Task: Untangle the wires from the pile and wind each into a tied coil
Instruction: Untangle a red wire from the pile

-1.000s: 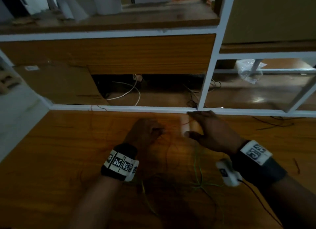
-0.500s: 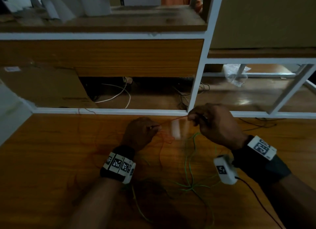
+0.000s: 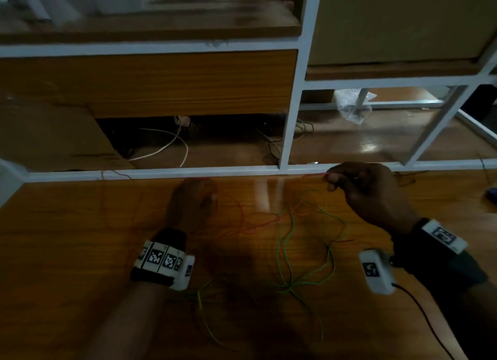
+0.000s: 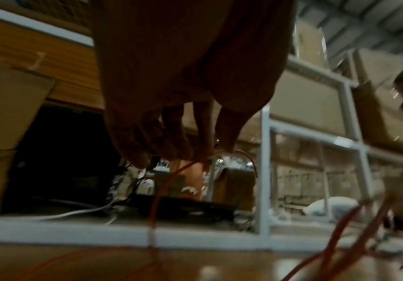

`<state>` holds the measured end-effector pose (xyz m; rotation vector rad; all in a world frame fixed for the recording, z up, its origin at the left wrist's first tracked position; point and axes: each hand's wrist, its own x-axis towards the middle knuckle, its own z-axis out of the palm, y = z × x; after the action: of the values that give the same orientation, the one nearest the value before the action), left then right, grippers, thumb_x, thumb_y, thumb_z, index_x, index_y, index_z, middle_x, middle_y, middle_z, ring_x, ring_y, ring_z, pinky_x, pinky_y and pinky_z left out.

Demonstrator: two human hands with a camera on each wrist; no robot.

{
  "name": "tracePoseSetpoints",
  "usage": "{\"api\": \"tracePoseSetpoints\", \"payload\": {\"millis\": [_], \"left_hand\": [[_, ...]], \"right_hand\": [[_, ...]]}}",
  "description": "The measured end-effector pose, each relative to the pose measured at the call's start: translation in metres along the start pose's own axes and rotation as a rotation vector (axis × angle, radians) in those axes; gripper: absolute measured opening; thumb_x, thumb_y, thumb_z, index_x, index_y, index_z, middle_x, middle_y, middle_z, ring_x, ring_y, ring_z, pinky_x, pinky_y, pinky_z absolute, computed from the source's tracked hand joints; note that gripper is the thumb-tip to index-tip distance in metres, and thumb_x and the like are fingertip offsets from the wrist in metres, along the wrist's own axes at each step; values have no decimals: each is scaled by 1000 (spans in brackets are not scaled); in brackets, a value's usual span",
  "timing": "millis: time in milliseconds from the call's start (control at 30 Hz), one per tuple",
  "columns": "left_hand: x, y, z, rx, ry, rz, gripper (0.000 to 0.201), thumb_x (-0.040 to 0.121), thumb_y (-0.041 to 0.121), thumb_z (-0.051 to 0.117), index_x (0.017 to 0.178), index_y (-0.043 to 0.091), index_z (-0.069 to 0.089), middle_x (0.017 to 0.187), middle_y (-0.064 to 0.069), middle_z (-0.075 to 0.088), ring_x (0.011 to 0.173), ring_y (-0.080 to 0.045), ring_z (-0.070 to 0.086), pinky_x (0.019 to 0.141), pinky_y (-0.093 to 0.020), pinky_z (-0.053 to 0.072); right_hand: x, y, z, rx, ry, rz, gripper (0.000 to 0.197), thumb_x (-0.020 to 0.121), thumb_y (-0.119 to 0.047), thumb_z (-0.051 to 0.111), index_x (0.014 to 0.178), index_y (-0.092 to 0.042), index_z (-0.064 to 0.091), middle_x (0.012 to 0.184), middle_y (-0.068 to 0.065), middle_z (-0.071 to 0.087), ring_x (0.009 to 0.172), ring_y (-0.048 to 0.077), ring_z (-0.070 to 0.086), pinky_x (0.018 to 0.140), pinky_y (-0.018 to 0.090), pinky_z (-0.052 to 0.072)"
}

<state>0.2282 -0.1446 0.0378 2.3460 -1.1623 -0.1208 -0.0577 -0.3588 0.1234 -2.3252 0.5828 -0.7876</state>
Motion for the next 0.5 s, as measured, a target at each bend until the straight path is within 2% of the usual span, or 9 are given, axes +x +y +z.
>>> {"api": "tracePoseSetpoints", "payload": {"millis": [33, 67, 133, 200, 267, 333, 400, 467, 500], "left_hand": [[-4, 22, -1, -124, 13, 95, 39, 96, 37, 58, 133, 23, 55, 137, -1, 54, 127, -19, 48, 105, -37, 38], [-7, 45, -1, -267, -32, 165, 43, 95, 43, 57, 134, 27, 53, 138, 4, 53, 127, -13, 48, 105, -35, 39], [-11, 88, 10, -513, -225, 210, 47, 89, 54, 60, 131, 35, 55, 133, 12, 58, 121, -3, 54, 101, -30, 45], [-14, 115, 31, -684, -336, 205, 31, 88, 40, 70, 118, 33, 65, 114, 14, 69, 103, 2, 64, 88, -25, 53], [-15, 127, 46, -745, -272, 200, 14, 89, 23, 72, 103, 22, 73, 86, 16, 73, 75, 7, 65, 68, -16, 49], [-17, 128, 52, -801, -237, 170, 4, 91, 16, 70, 89, 19, 73, 69, 18, 69, 60, 8, 59, 59, -9, 42], [-16, 123, 55, -788, -186, 157, 7, 90, 21, 71, 85, 27, 70, 73, 14, 70, 66, 2, 63, 61, -15, 47], [-13, 113, 57, -625, -38, 161, 8, 85, 30, 73, 86, 34, 67, 81, 12, 70, 76, -4, 66, 65, -25, 54], [-11, 109, 55, -528, 37, 167, 12, 83, 27, 74, 87, 33, 65, 82, 14, 68, 76, -3, 65, 65, -27, 56]], "right_hand": [[-1, 1, 5, 19, -4, -3, 34, 98, -13, 66, 74, -37, 70, 85, -5, 77, 80, 22, 74, 77, 49, 57], [-2, 3, 9, 42, -6, -1, 33, 98, -13, 67, 75, -37, 70, 84, -5, 77, 80, 21, 74, 77, 50, 57], [0, 3, 14, 71, -11, -3, 28, 98, -14, 67, 75, -28, 74, 83, -6, 77, 81, 16, 73, 78, 49, 57], [2, 0, 16, 75, -15, -13, 26, 98, -15, 67, 74, -19, 76, 84, -8, 77, 81, 13, 72, 79, 46, 55], [3, -3, 13, 84, -14, -16, 26, 98, -14, 67, 74, -16, 76, 86, -8, 77, 84, 9, 71, 81, 39, 53], [3, -1, 5, 85, -1, -19, 26, 99, -13, 66, 75, -16, 76, 86, -8, 77, 85, 7, 71, 82, 35, 52], [-1, 4, -8, 72, 14, -15, 25, 99, -13, 66, 76, -14, 76, 88, -10, 76, 87, 5, 71, 83, 35, 54], [-8, 10, -23, 40, 15, -47, 23, 98, -13, 66, 78, -13, 77, 89, -11, 77, 89, 4, 72, 84, 37, 57], [-14, 12, -30, 50, 7, -60, 21, 98, -14, 67, 80, -14, 78, 89, -10, 78, 90, 5, 73, 84, 39, 58]]}}
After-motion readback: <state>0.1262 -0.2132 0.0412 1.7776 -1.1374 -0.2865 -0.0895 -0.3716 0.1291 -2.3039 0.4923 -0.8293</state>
